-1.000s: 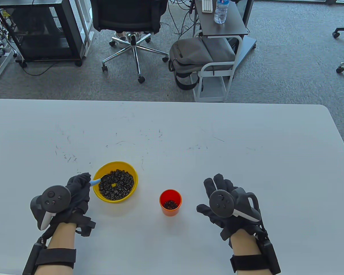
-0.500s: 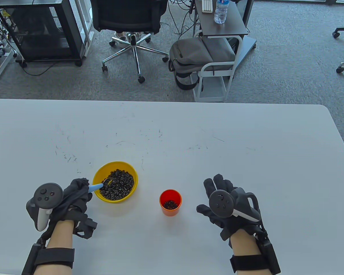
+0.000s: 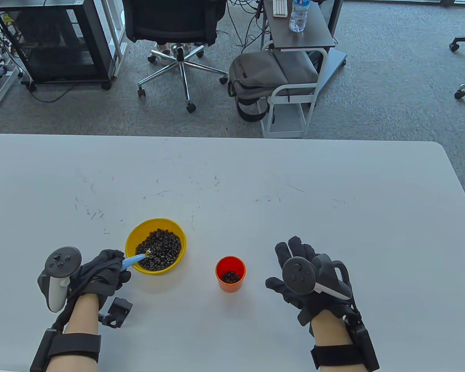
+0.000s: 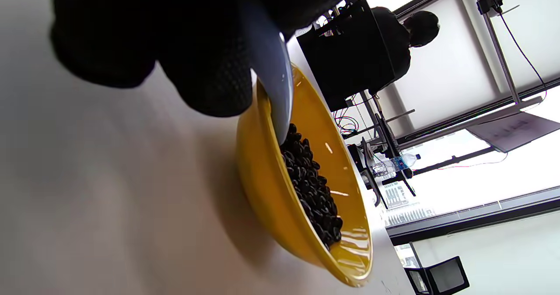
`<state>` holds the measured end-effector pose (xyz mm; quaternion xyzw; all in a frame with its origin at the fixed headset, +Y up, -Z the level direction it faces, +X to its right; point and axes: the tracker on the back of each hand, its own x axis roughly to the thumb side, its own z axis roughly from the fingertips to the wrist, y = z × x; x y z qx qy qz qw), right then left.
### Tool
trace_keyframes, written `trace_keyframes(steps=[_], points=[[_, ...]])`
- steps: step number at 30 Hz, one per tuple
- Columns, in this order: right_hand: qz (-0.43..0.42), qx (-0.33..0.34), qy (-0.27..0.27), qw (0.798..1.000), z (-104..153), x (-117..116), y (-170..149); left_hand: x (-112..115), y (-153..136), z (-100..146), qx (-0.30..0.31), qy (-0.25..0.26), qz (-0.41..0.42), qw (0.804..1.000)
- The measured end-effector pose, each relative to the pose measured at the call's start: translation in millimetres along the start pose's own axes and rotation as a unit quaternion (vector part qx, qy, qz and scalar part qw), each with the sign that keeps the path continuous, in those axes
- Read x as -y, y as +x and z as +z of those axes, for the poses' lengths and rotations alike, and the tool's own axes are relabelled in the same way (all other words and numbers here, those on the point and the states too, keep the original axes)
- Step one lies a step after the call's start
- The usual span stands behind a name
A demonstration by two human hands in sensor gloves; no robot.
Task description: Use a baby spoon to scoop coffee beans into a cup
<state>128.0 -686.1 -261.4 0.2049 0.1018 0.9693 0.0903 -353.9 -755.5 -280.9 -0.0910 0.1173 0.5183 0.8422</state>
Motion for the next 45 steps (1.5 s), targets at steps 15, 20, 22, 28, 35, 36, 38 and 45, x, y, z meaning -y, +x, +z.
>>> trace_keyframes(steps=[15, 20, 22, 28, 35, 36, 38, 45], points=[[0.000, -0.002, 0.004, 1.000, 0, 0, -1, -1, -10, -2, -0.028, 0.005, 0.085, 0.996], [-0.001, -0.002, 0.003, 1.000, -1, 0, -1, -3, -6, 0, -0.017, 0.008, 0.093, 0.996], [-0.002, -0.001, 0.003, 1.000, -1, -1, -1, -3, -4, 1, -0.011, 0.009, 0.096, 0.995], [-0.002, -0.003, 0.004, 1.000, 0, -1, -1, -3, -5, 1, -0.014, 0.012, 0.090, 0.996], [-0.001, -0.001, 0.002, 1.000, -1, 0, -1, 1, 5, 3, 0.013, 0.001, 0.096, 0.995], [-0.001, -0.001, 0.002, 1.000, -1, -1, -2, 2, 8, 4, 0.019, -0.003, 0.098, 0.995], [-0.001, -0.001, 0.004, 1.000, -1, -1, -1, 5, 12, 5, 0.027, -0.010, 0.101, 0.994], [-0.003, -0.001, -0.001, 1.000, 0, 0, -1, 19, 27, 10, 0.059, -0.044, 0.108, 0.991]])
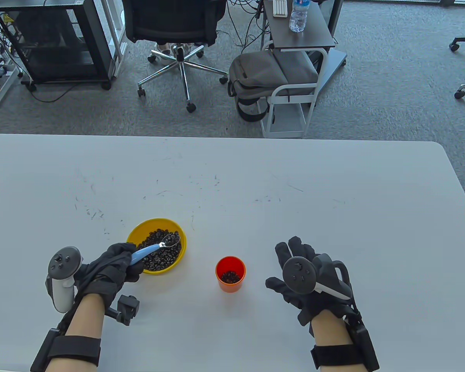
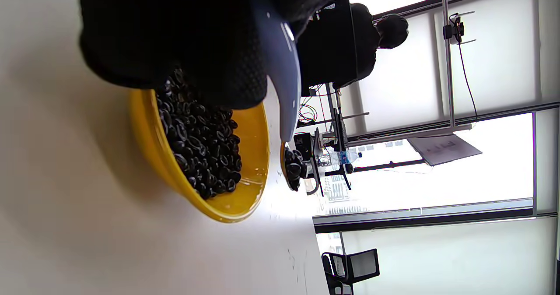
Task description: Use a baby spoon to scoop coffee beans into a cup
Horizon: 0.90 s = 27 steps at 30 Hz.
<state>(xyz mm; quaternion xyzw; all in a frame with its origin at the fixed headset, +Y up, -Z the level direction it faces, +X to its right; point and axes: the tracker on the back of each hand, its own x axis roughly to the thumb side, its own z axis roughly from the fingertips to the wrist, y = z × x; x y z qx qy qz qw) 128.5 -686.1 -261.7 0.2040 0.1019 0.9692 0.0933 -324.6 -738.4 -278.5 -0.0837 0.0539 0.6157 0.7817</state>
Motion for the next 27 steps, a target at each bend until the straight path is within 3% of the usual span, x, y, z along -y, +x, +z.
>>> trace_keyframes(steps=[14, 20, 27], points=[[-0.002, -0.002, -0.002, 1.000, 1, 1, -2, 67, 25, 3, 0.041, -0.115, -0.004, 0.993], [-0.001, -0.002, -0.002, 1.000, 1, 1, -2, 89, 31, 7, 0.072, -0.150, -0.047, 0.985], [0.000, -0.001, 0.000, 1.000, 0, 0, -2, 101, 41, 13, 0.155, -0.154, -0.150, 0.964]])
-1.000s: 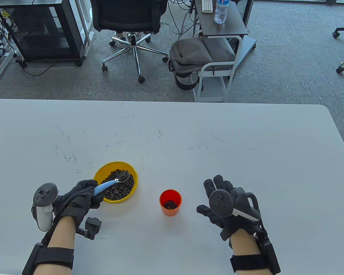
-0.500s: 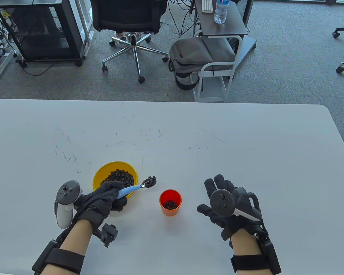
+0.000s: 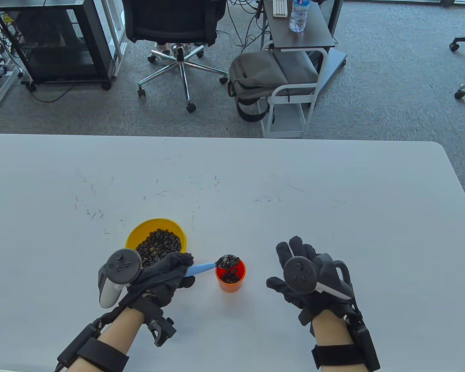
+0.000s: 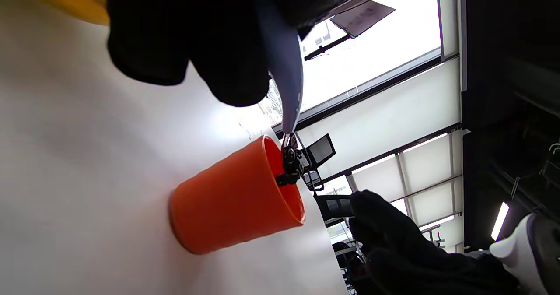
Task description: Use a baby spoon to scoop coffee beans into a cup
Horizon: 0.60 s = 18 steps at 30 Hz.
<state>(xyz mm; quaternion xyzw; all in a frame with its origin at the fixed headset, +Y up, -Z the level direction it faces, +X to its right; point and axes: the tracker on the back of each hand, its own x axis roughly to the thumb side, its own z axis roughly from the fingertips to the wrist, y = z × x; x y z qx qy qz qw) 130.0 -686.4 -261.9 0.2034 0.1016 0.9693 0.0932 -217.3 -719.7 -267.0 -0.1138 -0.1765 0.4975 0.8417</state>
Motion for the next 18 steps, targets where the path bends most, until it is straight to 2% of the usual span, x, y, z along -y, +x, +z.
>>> trace_keyframes(steps=[5, 8, 18], points=[[0.001, 0.001, 0.000, 1.000, 0, 0, 0, 2, 10, 3, 0.049, 0.005, -0.080, 0.996], [0.002, 0.001, 0.001, 1.000, 0, 0, 1, -1, 15, 5, 0.067, 0.022, -0.096, 0.993], [0.002, 0.003, 0.000, 1.000, -1, 0, 1, -50, 22, 27, 0.064, 0.157, -0.114, 0.979]])
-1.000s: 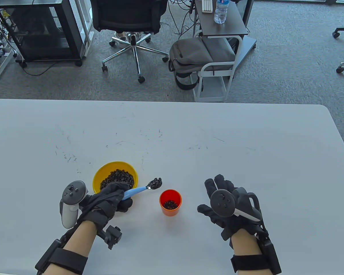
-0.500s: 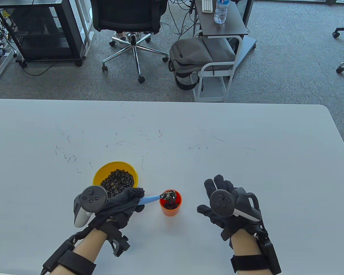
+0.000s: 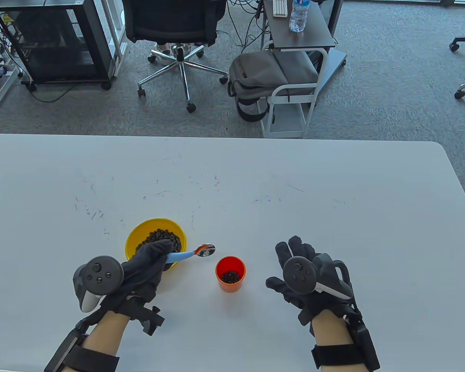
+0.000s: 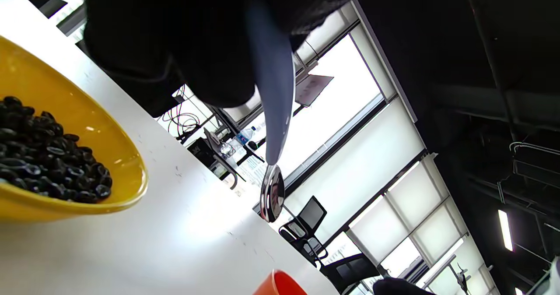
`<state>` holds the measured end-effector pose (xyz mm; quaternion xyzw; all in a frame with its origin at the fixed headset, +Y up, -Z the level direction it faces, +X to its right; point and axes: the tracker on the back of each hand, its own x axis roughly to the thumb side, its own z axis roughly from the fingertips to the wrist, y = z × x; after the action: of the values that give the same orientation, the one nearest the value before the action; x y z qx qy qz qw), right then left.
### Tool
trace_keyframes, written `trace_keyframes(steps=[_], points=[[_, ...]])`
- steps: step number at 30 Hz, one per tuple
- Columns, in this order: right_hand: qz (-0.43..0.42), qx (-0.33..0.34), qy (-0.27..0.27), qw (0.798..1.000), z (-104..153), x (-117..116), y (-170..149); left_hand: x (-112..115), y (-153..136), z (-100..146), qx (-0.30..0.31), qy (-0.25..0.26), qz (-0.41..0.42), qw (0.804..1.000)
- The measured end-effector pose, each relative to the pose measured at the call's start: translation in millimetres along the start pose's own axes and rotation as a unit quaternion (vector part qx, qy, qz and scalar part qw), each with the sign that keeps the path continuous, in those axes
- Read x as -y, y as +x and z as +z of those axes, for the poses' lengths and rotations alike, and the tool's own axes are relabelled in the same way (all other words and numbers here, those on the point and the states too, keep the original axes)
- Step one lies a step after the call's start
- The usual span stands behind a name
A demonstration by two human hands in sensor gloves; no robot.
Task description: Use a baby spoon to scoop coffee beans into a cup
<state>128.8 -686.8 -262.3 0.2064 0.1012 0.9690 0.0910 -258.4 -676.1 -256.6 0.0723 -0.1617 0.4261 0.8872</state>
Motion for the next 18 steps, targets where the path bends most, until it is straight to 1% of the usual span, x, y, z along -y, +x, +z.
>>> trace_keyframes(steps=[4, 6, 8, 10, 13, 18], points=[[0.001, 0.000, 0.001, 1.000, 0, 0, 1, -24, -14, 6, -0.045, 0.060, -0.033, 0.997], [0.000, 0.001, 0.000, 1.000, 0, 0, 1, -33, -22, 9, -0.067, 0.075, -0.039, 0.994], [0.000, 0.001, -0.001, 1.000, 0, 0, 1, -41, -36, 11, -0.102, 0.091, -0.027, 0.990], [0.001, 0.001, 0.001, 1.000, -1, -1, 1, -44, -47, 13, -0.131, 0.097, -0.013, 0.987], [0.001, 0.002, 0.002, 1.000, -1, -1, 2, -44, -62, 14, -0.166, 0.093, -0.005, 0.982], [0.000, 0.003, -0.001, 1.000, 0, 0, 2, -38, -71, 14, -0.193, 0.080, -0.010, 0.978]])
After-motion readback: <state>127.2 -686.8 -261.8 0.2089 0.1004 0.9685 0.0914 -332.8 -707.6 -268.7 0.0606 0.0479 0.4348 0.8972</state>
